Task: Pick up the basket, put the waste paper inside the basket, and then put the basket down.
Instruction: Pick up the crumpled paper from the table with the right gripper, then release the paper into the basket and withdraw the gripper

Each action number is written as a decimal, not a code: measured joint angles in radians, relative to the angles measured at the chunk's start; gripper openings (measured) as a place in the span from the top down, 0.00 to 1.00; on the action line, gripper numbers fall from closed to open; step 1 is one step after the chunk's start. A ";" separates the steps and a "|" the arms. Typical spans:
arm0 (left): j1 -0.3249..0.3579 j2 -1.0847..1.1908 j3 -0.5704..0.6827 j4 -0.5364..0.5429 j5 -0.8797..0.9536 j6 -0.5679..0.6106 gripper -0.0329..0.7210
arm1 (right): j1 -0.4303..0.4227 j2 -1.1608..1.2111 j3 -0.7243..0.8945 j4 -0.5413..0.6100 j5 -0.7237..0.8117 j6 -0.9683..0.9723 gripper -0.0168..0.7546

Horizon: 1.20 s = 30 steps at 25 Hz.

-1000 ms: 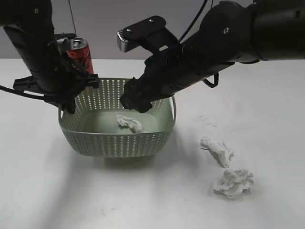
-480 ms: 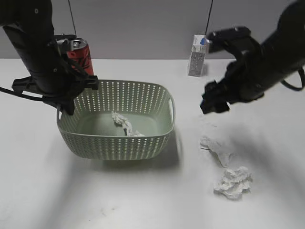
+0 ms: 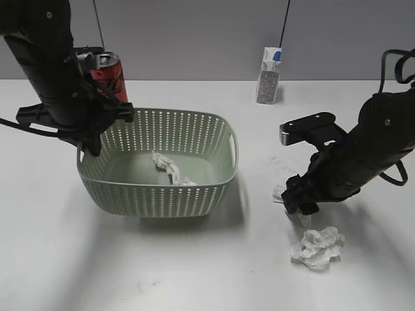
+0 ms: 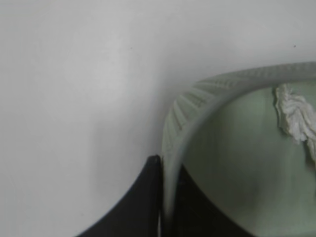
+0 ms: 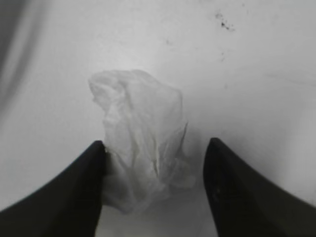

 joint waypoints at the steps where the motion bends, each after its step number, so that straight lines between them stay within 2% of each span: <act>1: 0.000 0.000 0.000 0.000 0.000 0.000 0.96 | 0.000 0.001 0.000 -0.001 -0.005 0.000 0.38; 2: 0.000 0.000 0.000 0.000 0.000 0.000 0.96 | 0.000 0.001 0.000 -0.001 -0.007 0.000 0.45; 6: 0.000 0.000 0.000 0.000 0.000 0.001 0.96 | 0.000 0.001 -0.003 -0.001 -0.004 0.000 0.89; 7: 0.000 0.000 0.000 0.000 0.000 0.001 0.96 | 0.000 -0.002 -0.008 -0.001 0.001 0.000 0.94; 10: 0.000 0.000 0.000 0.000 0.004 0.001 0.96 | 0.000 -0.056 -0.031 0.018 0.008 0.000 0.99; 15: 0.000 0.000 0.000 0.000 0.007 0.002 0.96 | 0.013 -0.230 -0.137 0.093 0.010 -0.036 0.99; 18: 0.000 0.000 0.000 0.000 0.007 0.002 0.96 | 0.069 -0.285 -0.232 0.150 0.008 -0.091 0.99; 21: 0.000 0.000 0.000 0.000 0.008 0.002 0.96 | 0.164 -0.261 -0.313 0.174 0.006 -0.127 0.99; 23: 0.000 0.000 0.000 0.000 0.009 0.002 0.96 | 0.229 -0.213 -0.350 0.179 0.006 -0.135 0.95; 25: 0.000 0.000 0.000 0.000 0.010 0.002 0.96 | 0.275 -0.138 -0.371 0.180 0.007 -0.138 0.82; 30: 0.000 0.000 0.000 0.000 0.014 0.003 0.96 | 0.314 -0.011 -0.397 0.179 0.049 -0.137 0.26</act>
